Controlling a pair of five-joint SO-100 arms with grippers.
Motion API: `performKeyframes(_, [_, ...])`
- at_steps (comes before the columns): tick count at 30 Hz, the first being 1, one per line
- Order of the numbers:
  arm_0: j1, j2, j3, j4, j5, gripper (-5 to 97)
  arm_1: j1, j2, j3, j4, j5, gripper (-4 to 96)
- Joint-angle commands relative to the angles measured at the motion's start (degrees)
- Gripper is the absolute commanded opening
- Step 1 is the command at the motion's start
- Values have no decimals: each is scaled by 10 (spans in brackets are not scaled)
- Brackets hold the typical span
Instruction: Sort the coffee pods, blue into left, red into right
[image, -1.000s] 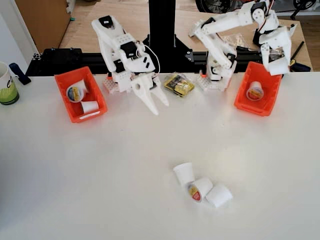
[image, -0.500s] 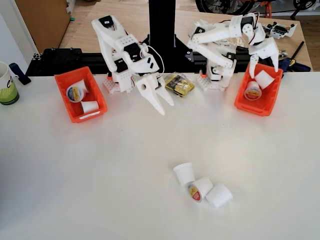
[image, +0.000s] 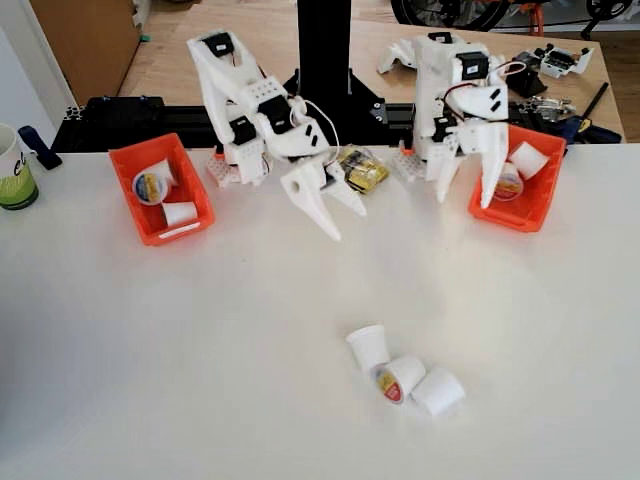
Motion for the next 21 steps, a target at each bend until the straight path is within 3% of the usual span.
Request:
performKeyframes(1, [34,-96,-101,-43,46,365,47,-47,-1,-51,10,299])
performKeyframes(4, [59,-188,-191,-67,104,369,76,-54,-7,-55,4,292])
performKeyframes(7, [81,-257,-242,-106,156,371,113,-54,-13,-54,-31,291])
performKeyframes(12, [96,-366,-336,-160,292,370,158,-54,-25,-62,-67,287])
performKeyframes(18, [96,-429,-339,-238,335,371,167,-62,-44,-78,-43,266])
performKeyframes(21, [95,-446,-344,-244,343,368,182,-83,-57,-109,-62,266])
